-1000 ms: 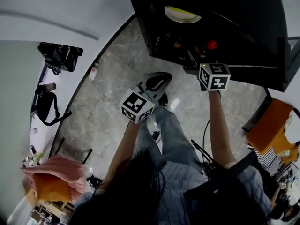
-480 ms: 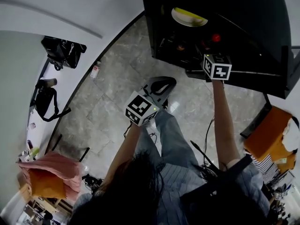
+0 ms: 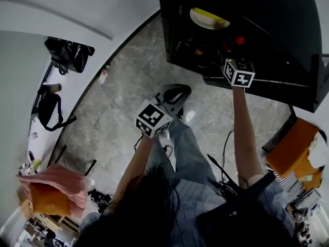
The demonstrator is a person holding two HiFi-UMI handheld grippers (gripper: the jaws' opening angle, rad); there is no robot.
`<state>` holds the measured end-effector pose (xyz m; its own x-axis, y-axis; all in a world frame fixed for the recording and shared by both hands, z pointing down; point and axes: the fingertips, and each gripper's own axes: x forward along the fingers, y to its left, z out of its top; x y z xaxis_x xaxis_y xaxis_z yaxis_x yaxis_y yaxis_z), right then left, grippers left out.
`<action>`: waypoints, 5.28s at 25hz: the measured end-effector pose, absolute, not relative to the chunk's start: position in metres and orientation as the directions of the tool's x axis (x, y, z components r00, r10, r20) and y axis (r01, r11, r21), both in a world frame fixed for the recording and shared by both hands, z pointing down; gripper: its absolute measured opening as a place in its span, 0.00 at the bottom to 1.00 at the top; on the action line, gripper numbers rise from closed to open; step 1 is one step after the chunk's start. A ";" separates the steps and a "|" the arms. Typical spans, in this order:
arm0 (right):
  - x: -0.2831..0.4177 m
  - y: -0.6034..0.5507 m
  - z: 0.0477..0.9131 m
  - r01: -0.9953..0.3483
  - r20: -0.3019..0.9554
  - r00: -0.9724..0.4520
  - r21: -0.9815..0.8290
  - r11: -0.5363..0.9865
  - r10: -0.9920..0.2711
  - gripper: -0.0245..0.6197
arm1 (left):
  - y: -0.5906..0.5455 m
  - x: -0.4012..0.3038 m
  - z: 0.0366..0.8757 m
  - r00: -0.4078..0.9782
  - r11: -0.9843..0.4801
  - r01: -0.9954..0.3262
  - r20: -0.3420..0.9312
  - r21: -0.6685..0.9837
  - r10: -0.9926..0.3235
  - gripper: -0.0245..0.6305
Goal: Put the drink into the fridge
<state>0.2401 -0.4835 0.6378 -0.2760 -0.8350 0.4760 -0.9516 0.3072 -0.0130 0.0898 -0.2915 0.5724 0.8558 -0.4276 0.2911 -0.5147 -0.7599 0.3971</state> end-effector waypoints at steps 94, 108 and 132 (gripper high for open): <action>-0.025 -0.069 0.434 -0.861 0.327 -0.492 -0.320 0.396 -0.807 0.51 | -0.031 -0.152 0.457 0.797 -0.701 -0.594 0.168 0.394 -0.580 0.05; -0.011 -0.017 0.422 -0.865 0.341 -0.481 -0.335 0.374 -0.807 0.39 | 0.002 -0.126 0.457 0.827 -0.709 -0.546 0.150 0.447 -0.542 0.05; 0.114 0.119 0.406 -0.836 0.325 -0.543 -0.297 0.462 -0.774 0.14 | 0.100 -0.011 0.391 0.778 -0.712 -0.621 0.142 0.329 -0.613 0.05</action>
<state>0.1136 0.1191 0.4056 -0.5433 -0.7739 0.3254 -0.8357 0.4618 -0.2972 -0.0107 0.1005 0.3913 0.7775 -0.6127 0.1418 -0.6208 -0.7118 0.3286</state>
